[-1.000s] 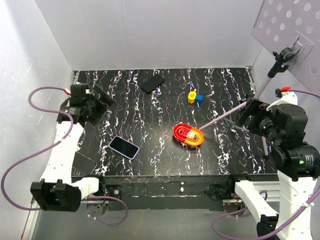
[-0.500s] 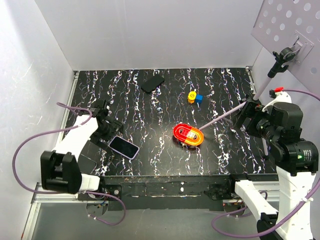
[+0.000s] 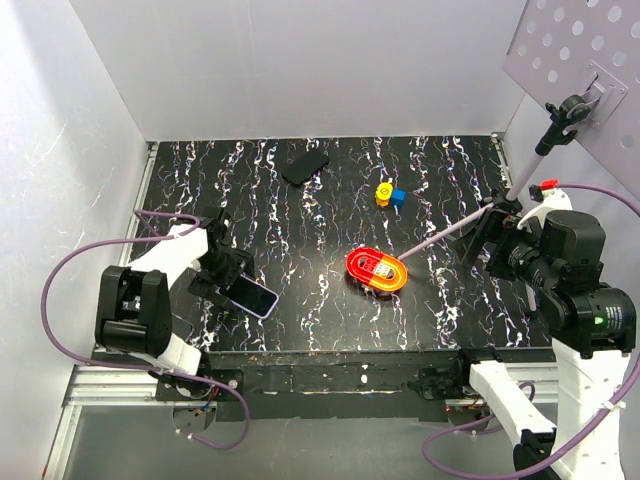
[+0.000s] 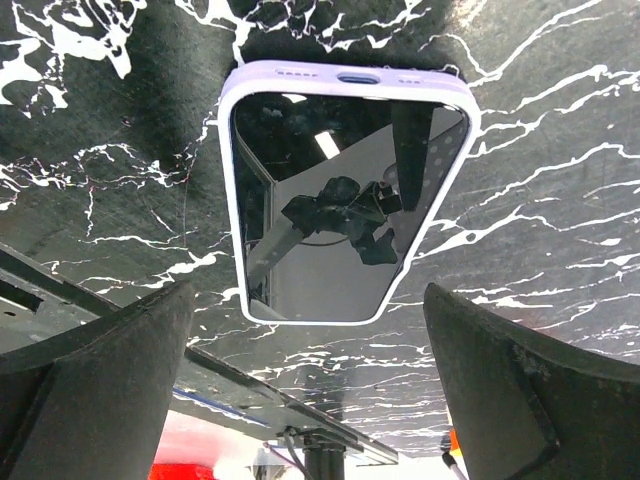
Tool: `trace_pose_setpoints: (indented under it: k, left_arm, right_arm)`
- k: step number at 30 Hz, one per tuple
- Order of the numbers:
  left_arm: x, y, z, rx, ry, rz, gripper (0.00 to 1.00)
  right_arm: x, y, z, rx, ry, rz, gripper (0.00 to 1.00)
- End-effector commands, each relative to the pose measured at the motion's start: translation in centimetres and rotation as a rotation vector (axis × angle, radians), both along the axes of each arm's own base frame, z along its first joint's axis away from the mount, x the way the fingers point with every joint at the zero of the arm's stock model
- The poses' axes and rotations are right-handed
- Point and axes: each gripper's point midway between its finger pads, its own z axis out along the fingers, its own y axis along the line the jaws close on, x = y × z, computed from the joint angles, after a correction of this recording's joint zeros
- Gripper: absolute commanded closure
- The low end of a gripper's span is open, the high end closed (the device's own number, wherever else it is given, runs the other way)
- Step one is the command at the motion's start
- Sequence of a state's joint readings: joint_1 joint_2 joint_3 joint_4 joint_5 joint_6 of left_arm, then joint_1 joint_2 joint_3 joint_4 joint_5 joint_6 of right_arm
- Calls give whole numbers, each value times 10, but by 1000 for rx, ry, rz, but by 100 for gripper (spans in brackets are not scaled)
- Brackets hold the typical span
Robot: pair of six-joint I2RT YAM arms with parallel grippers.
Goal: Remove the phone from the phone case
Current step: Pick up the phone at the center of the board.
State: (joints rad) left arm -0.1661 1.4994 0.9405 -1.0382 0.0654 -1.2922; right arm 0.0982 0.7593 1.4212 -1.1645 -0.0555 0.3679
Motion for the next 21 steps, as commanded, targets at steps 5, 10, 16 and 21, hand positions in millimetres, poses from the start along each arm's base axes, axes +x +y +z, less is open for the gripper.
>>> trace_pose_setpoints:
  k: [5, 10, 16, 21]
  left_arm:
    - [-4, -6, -13, -26, 34, 42, 0]
    - [1, -8, -21, -26, 51, 34, 1]
    - [-8, -5, -32, -10, 83, 64, 1]
    - [-10, -7, -46, -12, 138, 75, 1]
  right_arm:
    - [8, 7, 9, 34, -34, 21, 0]
    - [10, 16, 5, 65, -22, 57, 0]
    - [11, 18, 6, 77, -27, 63, 0]
    - [12, 18, 5, 74, -27, 65, 0]
